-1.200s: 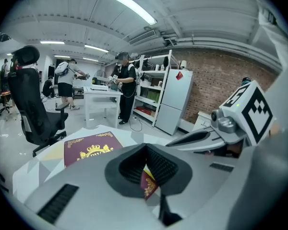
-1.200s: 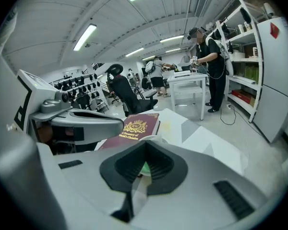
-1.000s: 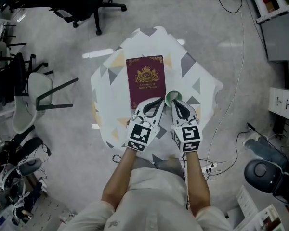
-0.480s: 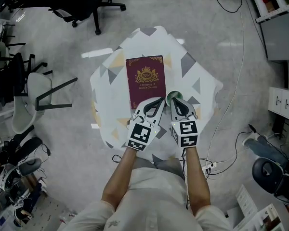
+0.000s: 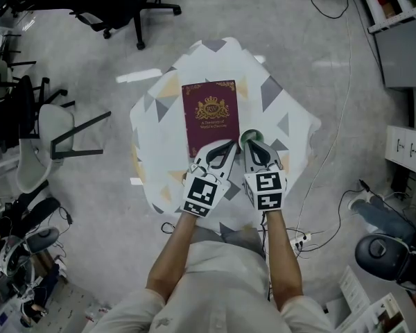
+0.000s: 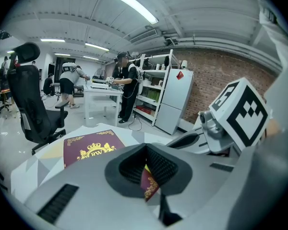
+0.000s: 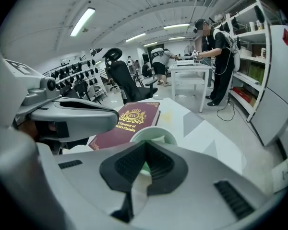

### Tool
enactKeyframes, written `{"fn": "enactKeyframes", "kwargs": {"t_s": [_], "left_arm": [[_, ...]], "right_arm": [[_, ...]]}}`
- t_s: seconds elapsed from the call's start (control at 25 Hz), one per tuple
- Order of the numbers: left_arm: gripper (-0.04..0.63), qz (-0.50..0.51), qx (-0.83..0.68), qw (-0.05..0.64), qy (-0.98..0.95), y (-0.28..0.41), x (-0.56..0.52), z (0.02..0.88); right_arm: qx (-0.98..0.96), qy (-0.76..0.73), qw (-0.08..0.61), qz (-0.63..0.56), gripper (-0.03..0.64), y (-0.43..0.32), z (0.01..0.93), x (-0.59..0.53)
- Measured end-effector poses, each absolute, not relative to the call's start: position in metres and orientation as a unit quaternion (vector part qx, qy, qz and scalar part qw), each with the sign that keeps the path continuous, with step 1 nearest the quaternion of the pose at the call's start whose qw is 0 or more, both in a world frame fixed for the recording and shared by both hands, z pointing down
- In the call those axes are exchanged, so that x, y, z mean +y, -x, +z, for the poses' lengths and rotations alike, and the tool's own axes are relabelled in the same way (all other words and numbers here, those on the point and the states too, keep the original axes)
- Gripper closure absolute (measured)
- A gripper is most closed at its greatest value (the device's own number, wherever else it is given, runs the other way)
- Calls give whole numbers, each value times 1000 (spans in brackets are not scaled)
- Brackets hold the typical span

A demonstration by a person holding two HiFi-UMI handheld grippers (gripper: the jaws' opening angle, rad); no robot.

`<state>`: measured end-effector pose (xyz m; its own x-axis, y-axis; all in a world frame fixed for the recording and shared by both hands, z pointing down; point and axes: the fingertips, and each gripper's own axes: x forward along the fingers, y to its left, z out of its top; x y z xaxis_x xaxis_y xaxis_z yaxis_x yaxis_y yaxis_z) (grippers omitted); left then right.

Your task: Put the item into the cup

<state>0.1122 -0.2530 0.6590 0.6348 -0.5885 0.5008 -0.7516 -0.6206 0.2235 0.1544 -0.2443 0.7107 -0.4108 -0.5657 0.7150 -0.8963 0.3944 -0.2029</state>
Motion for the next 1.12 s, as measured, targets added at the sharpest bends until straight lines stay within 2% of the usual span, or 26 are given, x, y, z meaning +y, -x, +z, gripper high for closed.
{"fn": "enactKeyframes", "kwargs": {"t_s": [0.48, 1.12], "left_arm": [[583, 189, -376, 210, -882, -113, -254, 656], [583, 185, -373, 201, -887, -105, -251, 645]], "right_arm": [[-775, -472, 297, 296, 600, -158, 712, -243], [-773, -494, 284, 279, 580, -160, 694, -242]]}}
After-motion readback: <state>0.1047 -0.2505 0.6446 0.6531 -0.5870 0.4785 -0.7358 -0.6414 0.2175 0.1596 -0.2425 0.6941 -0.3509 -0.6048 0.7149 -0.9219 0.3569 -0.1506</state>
